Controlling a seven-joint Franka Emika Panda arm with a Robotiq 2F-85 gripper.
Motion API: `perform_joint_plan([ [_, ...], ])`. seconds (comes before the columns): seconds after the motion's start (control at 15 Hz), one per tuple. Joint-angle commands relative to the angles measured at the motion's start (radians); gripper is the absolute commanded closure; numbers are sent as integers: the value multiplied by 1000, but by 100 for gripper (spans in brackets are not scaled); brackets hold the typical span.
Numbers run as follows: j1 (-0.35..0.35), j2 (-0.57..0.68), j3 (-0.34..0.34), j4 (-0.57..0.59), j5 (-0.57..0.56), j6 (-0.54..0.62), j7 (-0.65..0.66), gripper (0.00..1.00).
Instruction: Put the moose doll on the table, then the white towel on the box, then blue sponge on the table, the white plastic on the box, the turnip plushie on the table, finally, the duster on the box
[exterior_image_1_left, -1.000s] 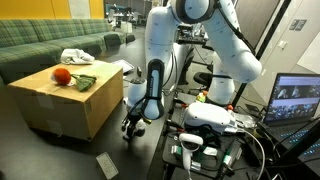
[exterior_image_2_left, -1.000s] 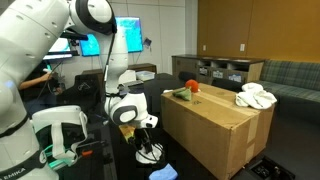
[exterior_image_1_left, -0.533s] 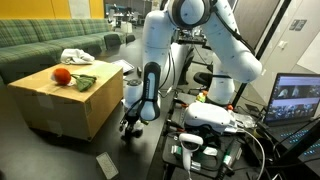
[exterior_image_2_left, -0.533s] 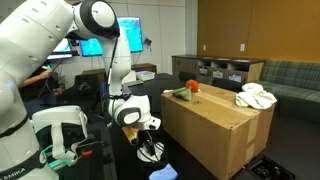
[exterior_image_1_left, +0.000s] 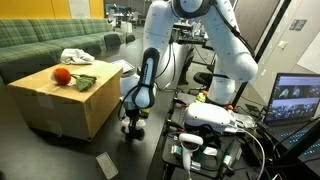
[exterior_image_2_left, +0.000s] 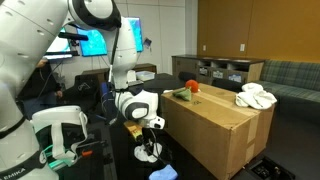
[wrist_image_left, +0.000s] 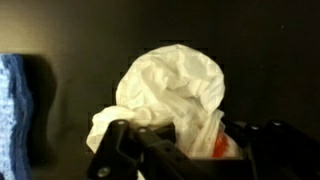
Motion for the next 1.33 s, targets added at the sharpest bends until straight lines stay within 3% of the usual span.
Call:
perform_joint_plan([
  [0.0,-156,-133,90,-27,-6,-194,-102,100],
  [0.2,-224,-229,107,-17,25,-337,-149,100],
  [0.67,-296,-488,31,10,86,-496,-179,100],
  [1.0,-322,-609,-49,80,166,-481,-215,100],
  [1.27,-303,-583,-83,208,179,-436,-182,100],
])
